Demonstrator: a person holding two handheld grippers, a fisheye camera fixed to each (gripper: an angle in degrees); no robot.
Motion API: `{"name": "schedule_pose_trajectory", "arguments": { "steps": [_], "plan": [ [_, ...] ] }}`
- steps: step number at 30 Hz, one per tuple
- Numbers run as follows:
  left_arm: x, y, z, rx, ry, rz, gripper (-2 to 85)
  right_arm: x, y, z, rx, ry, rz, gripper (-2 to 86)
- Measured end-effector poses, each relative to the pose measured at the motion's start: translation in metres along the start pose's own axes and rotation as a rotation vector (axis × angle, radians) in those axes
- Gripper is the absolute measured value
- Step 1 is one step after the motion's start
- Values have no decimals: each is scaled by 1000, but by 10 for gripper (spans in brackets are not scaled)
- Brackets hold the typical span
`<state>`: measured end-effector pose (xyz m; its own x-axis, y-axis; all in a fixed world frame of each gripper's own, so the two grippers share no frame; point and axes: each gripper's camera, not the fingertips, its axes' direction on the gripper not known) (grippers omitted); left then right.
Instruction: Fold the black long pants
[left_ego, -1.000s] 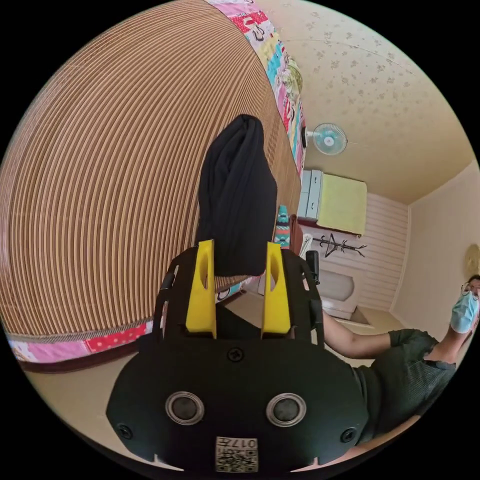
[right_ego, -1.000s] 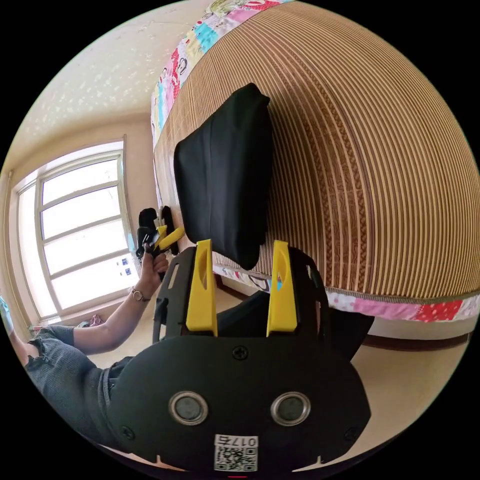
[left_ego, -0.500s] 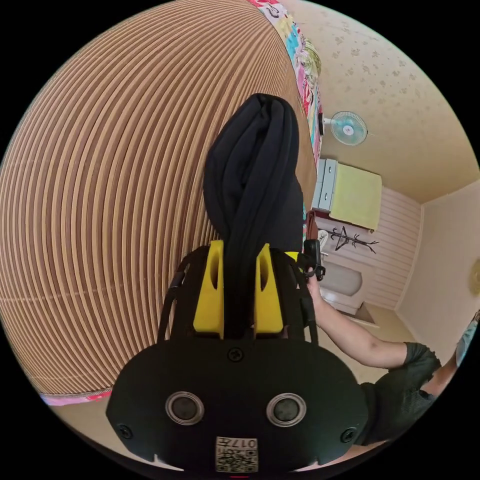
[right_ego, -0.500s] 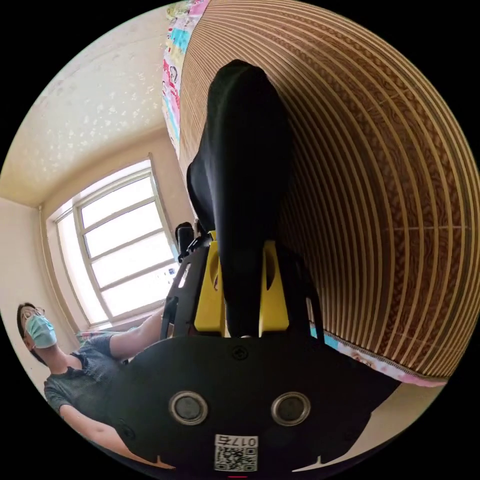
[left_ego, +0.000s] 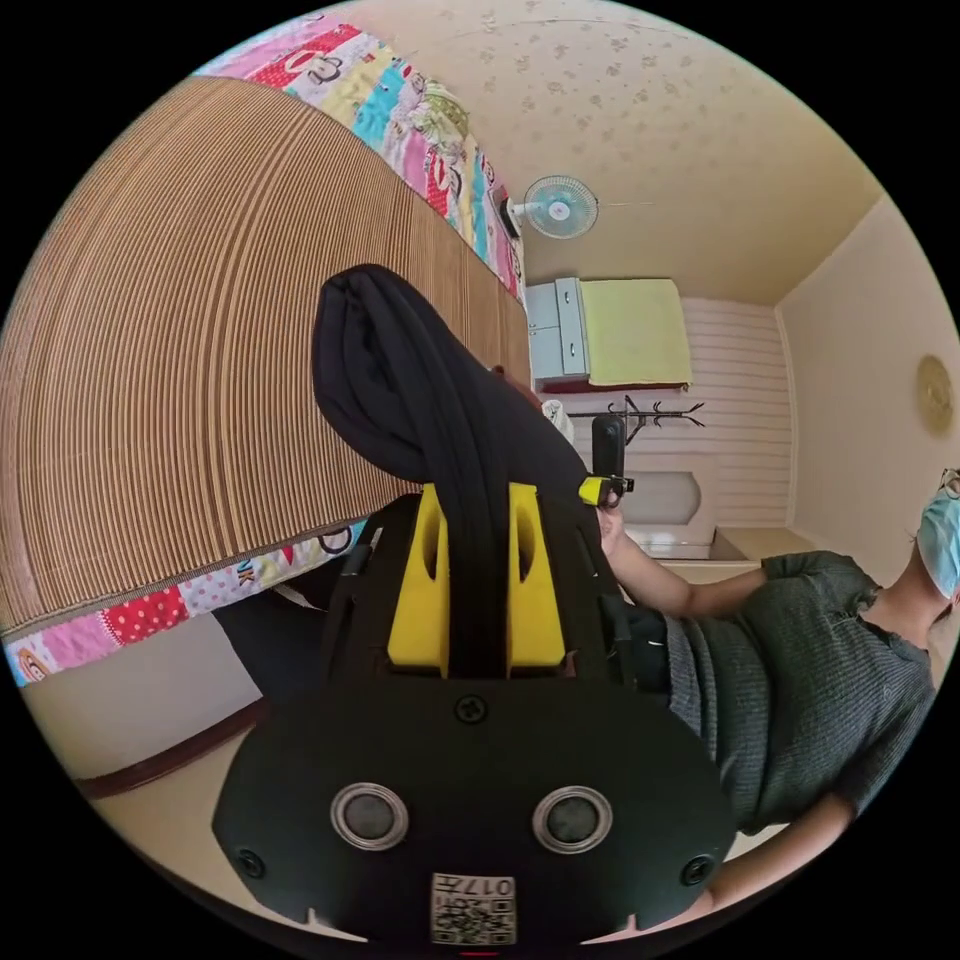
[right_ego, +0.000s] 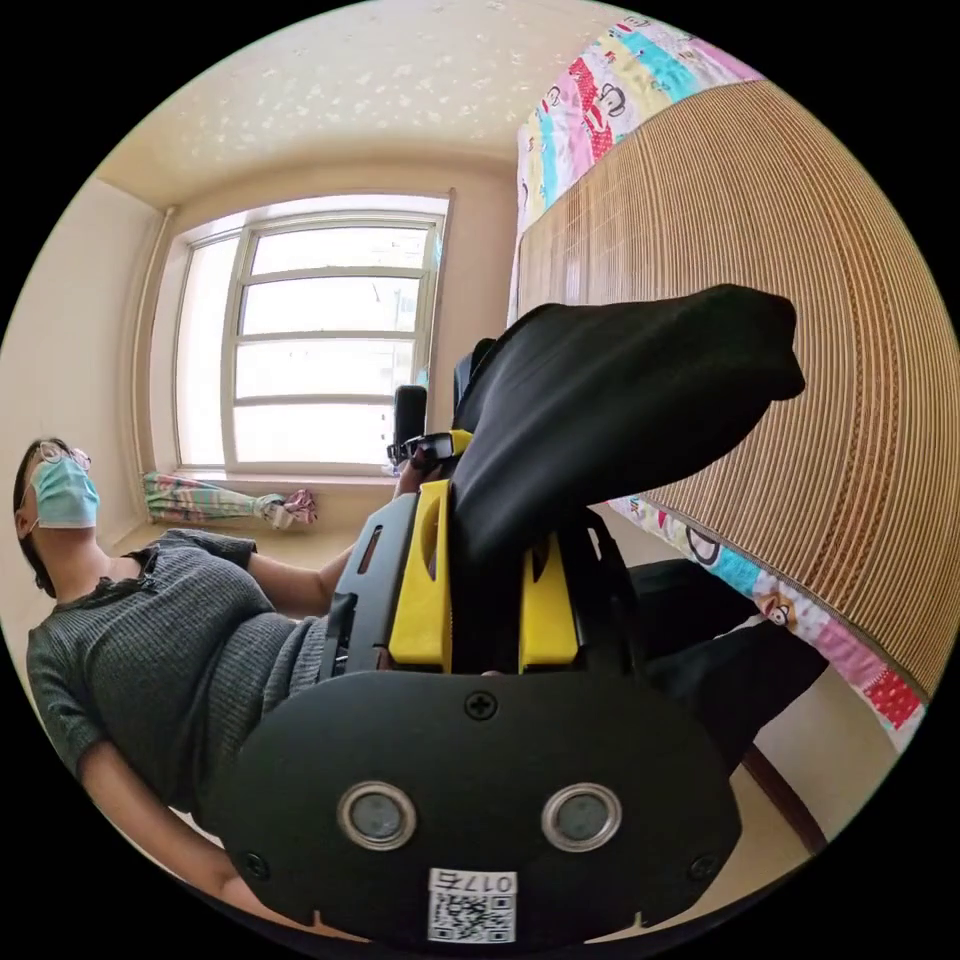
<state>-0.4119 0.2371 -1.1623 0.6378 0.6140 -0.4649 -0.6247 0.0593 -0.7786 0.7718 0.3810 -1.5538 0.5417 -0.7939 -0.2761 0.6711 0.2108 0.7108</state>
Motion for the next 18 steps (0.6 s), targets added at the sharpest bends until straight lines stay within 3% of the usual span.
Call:
{"name": "schedule_pose_trajectory", "arguments": {
  "steps": [9, 14, 18],
  "plan": [
    [172, 68, 7, 198, -152, 101, 87, -55, 25, -62, -33, 5, -332, 86],
    [194, 116, 43, 197, -188, 1, 87, -27, 49, -60, -165, 61, -449, 86],
    [191, 158, 74, 163, -246, -121, 88, 30, 63, -40, -242, 34, -372, 84]
  ]
}}
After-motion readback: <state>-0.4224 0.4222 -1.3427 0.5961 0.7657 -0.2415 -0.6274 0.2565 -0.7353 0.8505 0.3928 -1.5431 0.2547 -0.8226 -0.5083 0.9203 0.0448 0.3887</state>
